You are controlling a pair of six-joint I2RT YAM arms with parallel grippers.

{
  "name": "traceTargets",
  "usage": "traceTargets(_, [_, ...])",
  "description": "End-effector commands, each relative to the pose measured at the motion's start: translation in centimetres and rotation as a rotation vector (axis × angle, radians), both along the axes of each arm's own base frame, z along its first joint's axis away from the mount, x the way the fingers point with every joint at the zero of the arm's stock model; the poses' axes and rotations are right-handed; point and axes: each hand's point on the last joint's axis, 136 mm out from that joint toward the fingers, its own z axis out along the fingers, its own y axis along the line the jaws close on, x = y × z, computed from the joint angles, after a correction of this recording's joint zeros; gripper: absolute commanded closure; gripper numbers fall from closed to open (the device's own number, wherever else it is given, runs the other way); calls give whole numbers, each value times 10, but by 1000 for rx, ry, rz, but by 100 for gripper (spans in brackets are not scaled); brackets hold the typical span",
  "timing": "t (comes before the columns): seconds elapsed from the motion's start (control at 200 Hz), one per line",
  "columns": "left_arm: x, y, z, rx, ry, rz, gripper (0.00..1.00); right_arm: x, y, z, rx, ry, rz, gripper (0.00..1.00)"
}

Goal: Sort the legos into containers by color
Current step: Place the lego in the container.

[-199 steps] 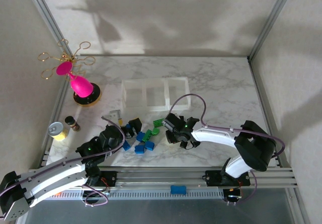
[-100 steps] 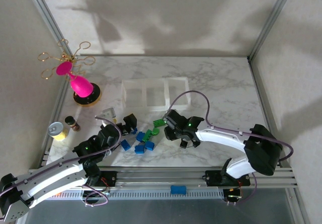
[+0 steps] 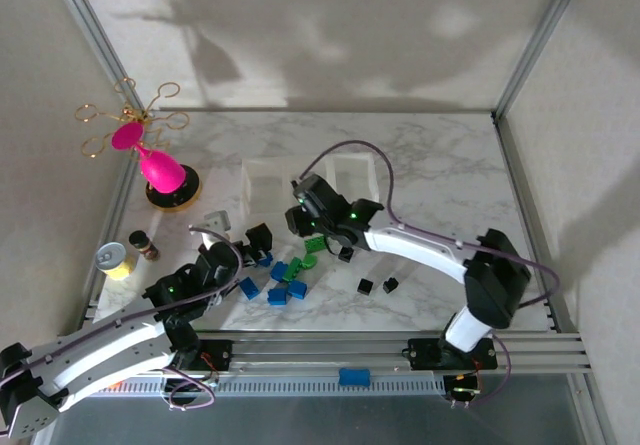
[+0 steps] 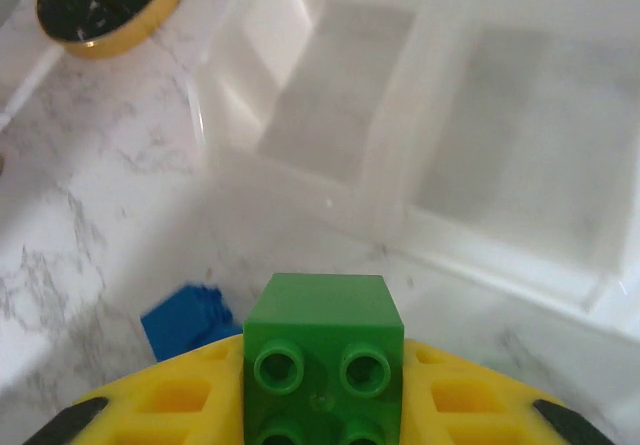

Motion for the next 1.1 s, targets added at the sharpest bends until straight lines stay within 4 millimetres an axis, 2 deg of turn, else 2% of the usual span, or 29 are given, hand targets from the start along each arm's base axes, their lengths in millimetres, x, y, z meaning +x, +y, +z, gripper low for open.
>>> traceTargets(0.0, [-5,10,3,33,15,20,1,29,25,6,16,-77,4,80])
traceTargets(0.23, [-9,21,2,41,32,59,1,70,65,-7,-14,-133,28,78])
traceTargets(0.345, [-10,25,3,55,38,72,1,90,72,-22,-48,-127,12,77])
traceTargets(0.586, [-10,25,-6,55,50,75,1,114,78,-46,-106,-121,-11,75])
traceTargets(0.826, [-8,21,-9,67,56,63,1,139,63,-65,-203,-131,-80,71])
traceTargets(1.096, [-6,15,-9,48,51,43,0,166,22,-68,-260,-127,-187,67])
